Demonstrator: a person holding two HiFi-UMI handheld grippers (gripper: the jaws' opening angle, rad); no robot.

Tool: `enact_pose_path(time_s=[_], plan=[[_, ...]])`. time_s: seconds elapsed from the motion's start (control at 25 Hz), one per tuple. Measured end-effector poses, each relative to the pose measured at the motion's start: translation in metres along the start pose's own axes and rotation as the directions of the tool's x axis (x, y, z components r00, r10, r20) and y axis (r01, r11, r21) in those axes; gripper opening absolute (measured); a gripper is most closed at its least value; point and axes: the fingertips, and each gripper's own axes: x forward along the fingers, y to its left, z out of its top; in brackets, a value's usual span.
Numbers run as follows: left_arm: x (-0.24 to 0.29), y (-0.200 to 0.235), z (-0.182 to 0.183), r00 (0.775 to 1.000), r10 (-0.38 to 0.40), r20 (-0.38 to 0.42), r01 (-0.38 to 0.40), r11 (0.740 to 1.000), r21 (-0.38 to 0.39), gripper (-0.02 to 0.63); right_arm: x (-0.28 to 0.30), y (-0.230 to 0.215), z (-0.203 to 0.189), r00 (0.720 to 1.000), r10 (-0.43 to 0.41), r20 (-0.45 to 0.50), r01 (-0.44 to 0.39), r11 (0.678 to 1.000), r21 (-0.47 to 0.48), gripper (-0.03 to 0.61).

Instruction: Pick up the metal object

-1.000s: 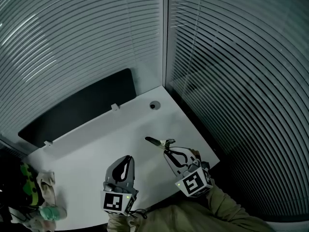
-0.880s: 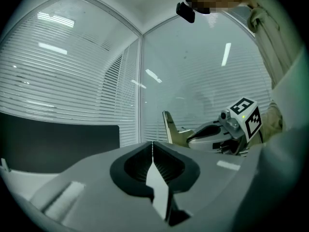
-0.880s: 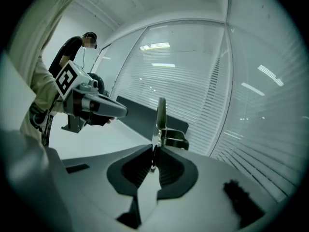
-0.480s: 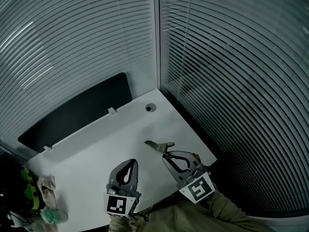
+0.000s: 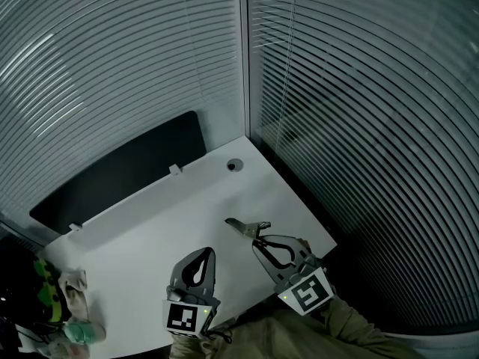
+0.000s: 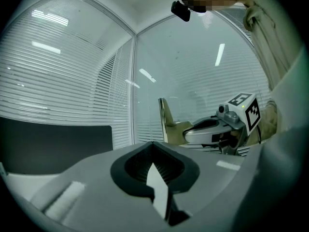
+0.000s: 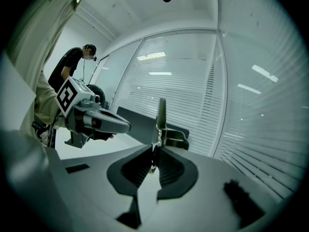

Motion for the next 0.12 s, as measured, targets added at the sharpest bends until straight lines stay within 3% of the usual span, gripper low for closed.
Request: enact_pose_path(time_s=[0.12], plan=[[-0.0027, -0.0023, 0.0003, 1.0, 0.008, -0.014, -0.008, 1.0, -0.023, 0.006, -0.0019, 0.0023, -0.0002, 1.0, -0.001, 0.003, 0.001, 1.0, -0.001, 0.029]])
